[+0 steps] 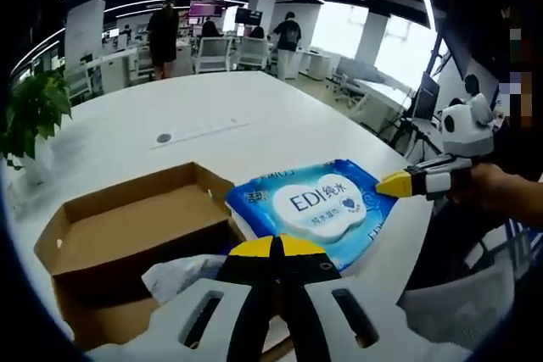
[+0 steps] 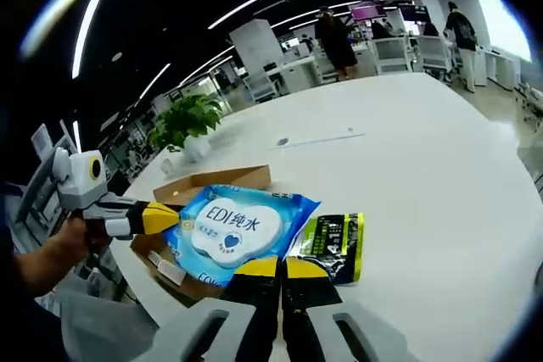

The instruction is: Operate the shoe box by opening the lid, removing the specified soft item, and placing it in the target area until the item is outside and the box remains undamaged.

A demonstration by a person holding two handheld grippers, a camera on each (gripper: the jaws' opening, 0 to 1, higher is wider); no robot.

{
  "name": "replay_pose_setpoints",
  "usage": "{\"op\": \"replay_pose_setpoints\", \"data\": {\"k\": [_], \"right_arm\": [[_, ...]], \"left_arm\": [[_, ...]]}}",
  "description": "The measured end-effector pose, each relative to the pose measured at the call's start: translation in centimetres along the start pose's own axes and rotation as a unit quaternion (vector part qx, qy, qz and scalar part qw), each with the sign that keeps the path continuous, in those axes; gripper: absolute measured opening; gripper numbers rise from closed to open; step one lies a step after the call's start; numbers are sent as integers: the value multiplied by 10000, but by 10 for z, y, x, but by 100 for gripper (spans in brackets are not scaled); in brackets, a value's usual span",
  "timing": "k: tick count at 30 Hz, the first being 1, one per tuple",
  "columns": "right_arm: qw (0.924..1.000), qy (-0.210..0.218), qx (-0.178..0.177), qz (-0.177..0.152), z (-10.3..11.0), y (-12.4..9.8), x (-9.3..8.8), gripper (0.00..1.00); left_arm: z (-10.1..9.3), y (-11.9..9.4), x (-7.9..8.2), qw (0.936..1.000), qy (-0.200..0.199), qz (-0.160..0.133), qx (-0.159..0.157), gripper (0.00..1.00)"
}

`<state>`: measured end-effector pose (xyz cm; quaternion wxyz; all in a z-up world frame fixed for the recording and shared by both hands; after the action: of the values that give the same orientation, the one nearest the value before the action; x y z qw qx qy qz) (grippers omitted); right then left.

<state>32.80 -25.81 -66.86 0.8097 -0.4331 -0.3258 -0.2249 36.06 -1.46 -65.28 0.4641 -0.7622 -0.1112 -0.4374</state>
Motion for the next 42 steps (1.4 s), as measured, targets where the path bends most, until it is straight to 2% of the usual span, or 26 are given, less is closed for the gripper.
{"op": "replay_pose_setpoints", "data": {"k": [12,28,39,42], "right_arm": [[9998,-171,-87,40,-15,2,4,0],[9991,-307,-204,222,-48,23,11,0],[9982,-423,-221,351,-62,36,7,0],[9980,-445,-216,382,-67,41,5,0]], "left_arm": [[-9,21,-1,10000,4,-7,11,0],[-14,51,-4,9999,62,16,123,0],[-16,69,-10,9972,674,288,153,0],[-17,75,-13,9912,1238,417,204,0]]}}
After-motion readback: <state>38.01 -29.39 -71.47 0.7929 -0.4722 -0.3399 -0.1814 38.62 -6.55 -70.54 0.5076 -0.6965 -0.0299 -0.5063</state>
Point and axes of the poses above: the point that each gripper's makers call its tool centre point, and the gripper's own axes: y roughly forward along the fingers, z roughly to its left, x roughly out of its top, the point moved 9 cm from there along -y, roughly backward along the fingers, and after that the axes turned 3 degrees about x, right-handed, at the moved point
